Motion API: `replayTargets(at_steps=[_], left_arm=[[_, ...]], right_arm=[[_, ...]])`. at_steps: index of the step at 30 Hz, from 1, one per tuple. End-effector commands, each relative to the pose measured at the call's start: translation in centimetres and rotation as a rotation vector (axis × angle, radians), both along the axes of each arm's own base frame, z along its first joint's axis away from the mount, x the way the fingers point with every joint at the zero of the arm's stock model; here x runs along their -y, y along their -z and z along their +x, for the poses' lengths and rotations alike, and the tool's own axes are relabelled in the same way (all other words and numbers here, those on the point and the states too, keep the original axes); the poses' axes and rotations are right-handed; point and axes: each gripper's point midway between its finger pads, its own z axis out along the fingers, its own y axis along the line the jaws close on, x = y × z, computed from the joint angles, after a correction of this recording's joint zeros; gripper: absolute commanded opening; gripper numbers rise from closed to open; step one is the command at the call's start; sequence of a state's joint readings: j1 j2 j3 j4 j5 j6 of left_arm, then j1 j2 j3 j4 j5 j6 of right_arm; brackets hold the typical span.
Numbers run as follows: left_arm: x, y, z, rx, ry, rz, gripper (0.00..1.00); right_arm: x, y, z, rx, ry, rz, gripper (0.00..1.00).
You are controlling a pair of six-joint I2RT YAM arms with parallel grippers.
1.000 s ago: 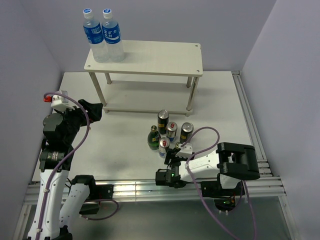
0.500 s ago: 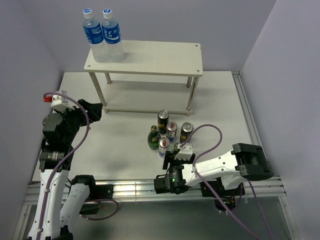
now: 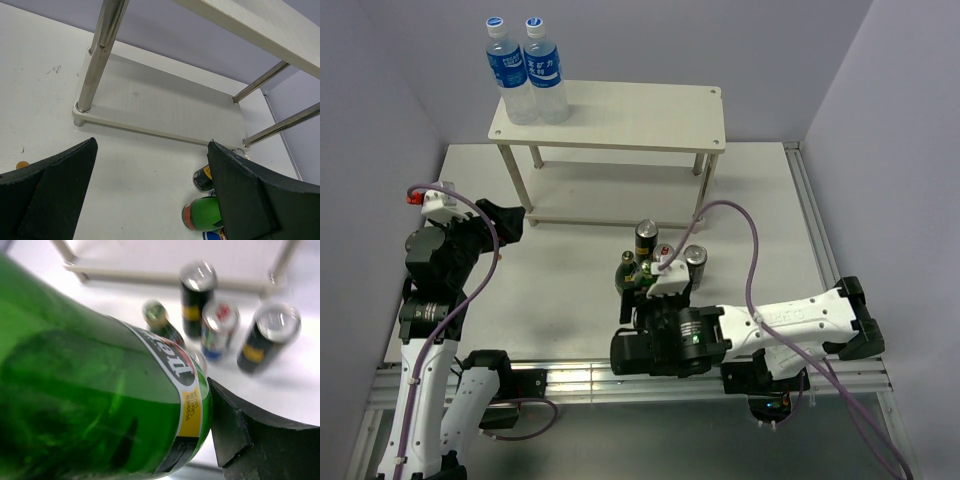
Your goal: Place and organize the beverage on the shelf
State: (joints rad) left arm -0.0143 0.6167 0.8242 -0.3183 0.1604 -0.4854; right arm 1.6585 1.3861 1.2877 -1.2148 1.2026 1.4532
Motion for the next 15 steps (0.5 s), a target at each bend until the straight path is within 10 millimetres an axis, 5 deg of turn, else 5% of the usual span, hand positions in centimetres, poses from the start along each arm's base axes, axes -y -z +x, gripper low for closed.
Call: replayTargets(at_steps=[1, 2, 4, 12, 15], left_arm=[[-0.1, -1.4, -0.1, 0.063, 0.005, 0.02, 0.99], [-0.1, -1.3, -0.1, 0.061, 0.004, 0.022, 0.99], [-0.2, -1.3, -0.1, 0.06, 0.002, 0.022, 0.99], [-0.2, -1.2, -0.1, 0.058, 0.002, 0.022, 0.99], [-0.1, -1.3, -0.1, 0.06, 0.005, 0.022, 0.99]], right_arm=[[-0.4, -8.6, 2.7, 0.231, -0.002, -0.054, 0.0], [0.4, -9.6, 3.7, 0.253, -0.024, -0.189, 0.0], [-1.2, -11.0, 4.6, 0.239, -0.076, -0.098, 0.0], [5.9, -21.8, 13.0, 0.355, 0.071, 0.086, 0.0], [7.1, -25.2, 15.8, 0.379, 0.097, 0.137, 0.0]])
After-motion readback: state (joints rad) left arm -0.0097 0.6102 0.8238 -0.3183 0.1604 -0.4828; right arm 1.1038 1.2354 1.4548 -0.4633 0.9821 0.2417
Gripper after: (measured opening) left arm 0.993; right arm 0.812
